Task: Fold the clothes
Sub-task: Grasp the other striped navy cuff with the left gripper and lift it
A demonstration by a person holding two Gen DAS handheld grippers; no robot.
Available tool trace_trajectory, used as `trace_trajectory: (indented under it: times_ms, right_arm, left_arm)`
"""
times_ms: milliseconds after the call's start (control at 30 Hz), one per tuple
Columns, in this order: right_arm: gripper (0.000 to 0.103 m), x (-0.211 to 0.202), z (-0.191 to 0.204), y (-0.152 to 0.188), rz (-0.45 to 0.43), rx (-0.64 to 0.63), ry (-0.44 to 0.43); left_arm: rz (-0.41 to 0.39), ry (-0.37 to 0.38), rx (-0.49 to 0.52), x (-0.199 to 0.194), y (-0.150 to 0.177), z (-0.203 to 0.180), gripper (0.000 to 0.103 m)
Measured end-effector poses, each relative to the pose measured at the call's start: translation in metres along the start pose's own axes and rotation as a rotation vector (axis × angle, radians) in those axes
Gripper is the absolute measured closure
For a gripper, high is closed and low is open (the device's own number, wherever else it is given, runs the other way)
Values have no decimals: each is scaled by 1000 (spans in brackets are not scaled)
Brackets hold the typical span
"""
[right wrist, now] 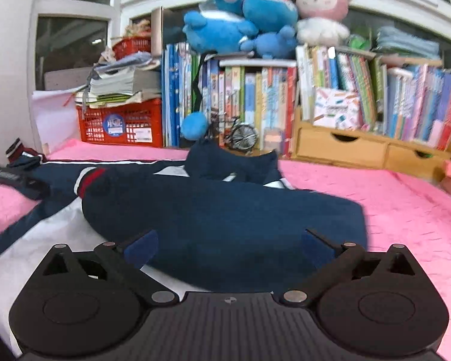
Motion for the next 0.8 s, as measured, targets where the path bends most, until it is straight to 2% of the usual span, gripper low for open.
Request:
trace_trajectory:
  times_ms: [200, 300, 400, 500, 600, 667, 700, 767, 800]
  right_arm:
    - [0, 41, 39, 14, 53, -34, -49]
    - [0, 58, 53, 27, 99, -80, -18]
    - [0, 70, 63, 35, 163, -138, 30]
    - [0, 71, 63, 37, 180, -129, 34]
    - [0, 73, 56, 35, 207, -61, 14]
    - [0, 73, 57, 35, 206, -61, 18]
    - [0, 72, 57, 36, 203, -64, 23]
    - [0, 71, 58, 35, 200, -59, 28]
    - [0, 71, 58, 35, 199, -57, 29]
  left_arm:
    - [35, -215, -151, 4, 14, 75, 0]
    - [12, -312, -241, 12, 16, 111, 0]
    - [-20, -395, -288, 26, 11, 142, 0]
    - [-44, -442, -310, 45, -1, 163, 0]
    - [-95, -464, -296, 63, -14, 177, 0]
    - [-121, -468, -281, 74, -21, 185, 0]
    - [-126, -457, -278, 80, -23, 187, 3]
    - [-120, -434, -282, 92, -27, 194, 31]
    - [-98, -442, -299, 96, -27, 197, 65]
Point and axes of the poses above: each gripper's, at about its wrist camera, not at the fingertips, and x roughly the way its jaws point, z to its left, y to its underside, the point moved 3 cm from there along x, roughly the way its jaws point, and after that the axes turned 13 degrees about x, right-handed, at the moved point
